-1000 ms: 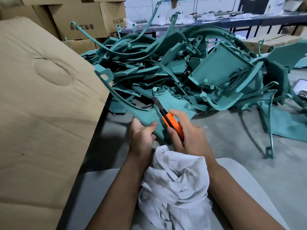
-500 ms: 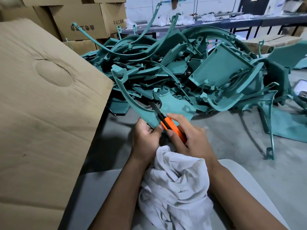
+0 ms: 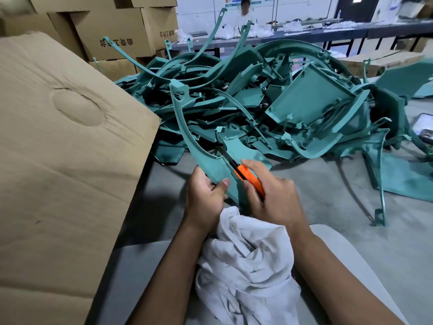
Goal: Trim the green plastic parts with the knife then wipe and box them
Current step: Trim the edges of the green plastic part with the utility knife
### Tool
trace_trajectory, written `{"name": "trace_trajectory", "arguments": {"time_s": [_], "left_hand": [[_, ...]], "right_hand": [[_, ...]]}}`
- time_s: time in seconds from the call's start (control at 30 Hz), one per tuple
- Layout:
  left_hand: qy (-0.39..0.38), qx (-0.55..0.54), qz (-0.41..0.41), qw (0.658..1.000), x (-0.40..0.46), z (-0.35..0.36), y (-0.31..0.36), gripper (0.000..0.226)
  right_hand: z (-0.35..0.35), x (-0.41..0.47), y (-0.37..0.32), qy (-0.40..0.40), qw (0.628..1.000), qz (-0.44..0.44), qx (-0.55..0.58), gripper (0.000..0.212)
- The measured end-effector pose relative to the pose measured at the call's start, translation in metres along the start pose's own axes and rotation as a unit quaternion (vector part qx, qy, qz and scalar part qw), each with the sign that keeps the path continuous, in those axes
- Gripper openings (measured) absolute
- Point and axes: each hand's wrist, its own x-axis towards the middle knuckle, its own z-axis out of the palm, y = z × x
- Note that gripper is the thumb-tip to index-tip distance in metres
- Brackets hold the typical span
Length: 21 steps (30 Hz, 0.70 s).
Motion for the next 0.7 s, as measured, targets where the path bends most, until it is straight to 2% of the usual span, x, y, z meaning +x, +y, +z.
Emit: {"name": "trace_trajectory", "arguments": {"time_s": [0.17, 0.4, 0.47, 0.57, 0.7], "left_hand": [[0.011, 0.023, 0.027, 0.999, -0.003, 0.003, 0.000, 0.042], [-0.010, 0.046, 0.074, 0.996, 0.000, 0.000, -0.002, 0.027], [-0.003, 0.048, 0.111, 0.993, -0.002, -0.001, -0.002, 0.022], [0.080, 0.074, 0.194, 0.975, 0.000, -0.008, -0.001, 0.022], [0.180, 0.060, 0.254, 0.948, 0.009, -0.023, 0.005, 0.032]], "right_hand": [[0.000, -0.001, -0.006, -0.010, 0.998, -0.042, 0.035, 0.036], [-0.001, 0.000, 0.000, 0.021, 1.000, -0.016, -0.003, 0.036], [0.000, -0.002, -0.002, 0.033, 0.999, -0.012, -0.013, 0.040], [-0.002, -0.002, -0.003, 0.066, 0.998, -0.010, -0.009, 0.040], [-0.006, -0.002, -0.001, 0.078, 0.997, -0.018, -0.017, 0.040]]}}
